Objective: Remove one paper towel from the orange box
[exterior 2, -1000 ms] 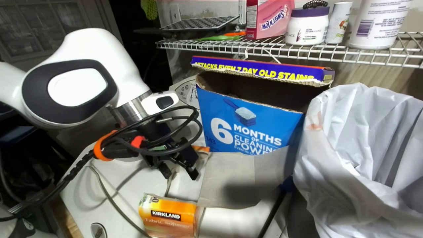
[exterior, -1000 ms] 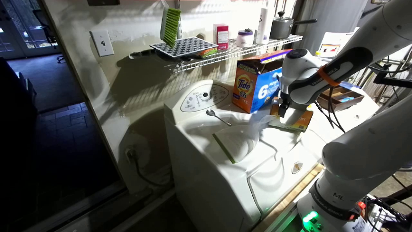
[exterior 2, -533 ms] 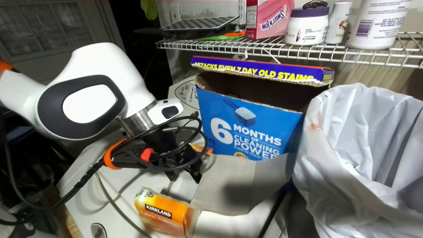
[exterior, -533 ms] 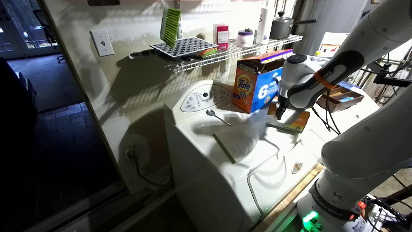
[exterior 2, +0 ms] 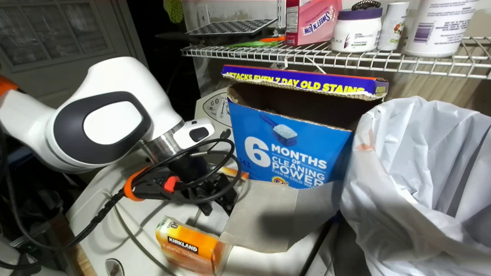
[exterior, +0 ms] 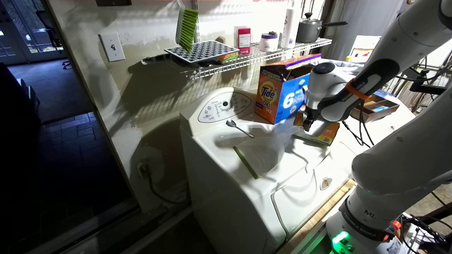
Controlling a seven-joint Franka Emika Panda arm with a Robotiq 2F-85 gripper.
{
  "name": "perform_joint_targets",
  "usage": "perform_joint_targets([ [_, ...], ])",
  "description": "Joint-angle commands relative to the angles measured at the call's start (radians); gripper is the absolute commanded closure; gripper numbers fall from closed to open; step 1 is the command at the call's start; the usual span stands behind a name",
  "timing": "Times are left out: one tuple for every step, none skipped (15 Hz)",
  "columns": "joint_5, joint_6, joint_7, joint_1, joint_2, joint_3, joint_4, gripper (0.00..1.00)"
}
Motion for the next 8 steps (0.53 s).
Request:
perform_joint_targets([
  [-0.09, 0.004, 0.085, -0.013, 0.025, 0.014, 0.025, 0.48],
  [-0.105, 0.002, 0.1, -0.012, 0.027, 0.014, 0.028, 0.56],
  [-0.121, 0.0, 0.114, -0.011, 0.028, 0.013, 0.031, 0.62],
  [-0.132, -0.002, 0.126, -0.009, 0.028, 0.013, 0.034, 0.69],
  [-0.14, -0.005, 0.135, -0.007, 0.028, 0.012, 0.037, 0.77],
  [-0.147, -0.009, 0.143, -0.005, 0.025, 0.011, 0.039, 0.83],
  [-0.149, -0.014, 0.148, -0.004, 0.018, 0.011, 0.039, 0.91],
  [-0.143, -0.02, 0.146, -0.002, 0.007, 0.01, 0.037, 0.97],
])
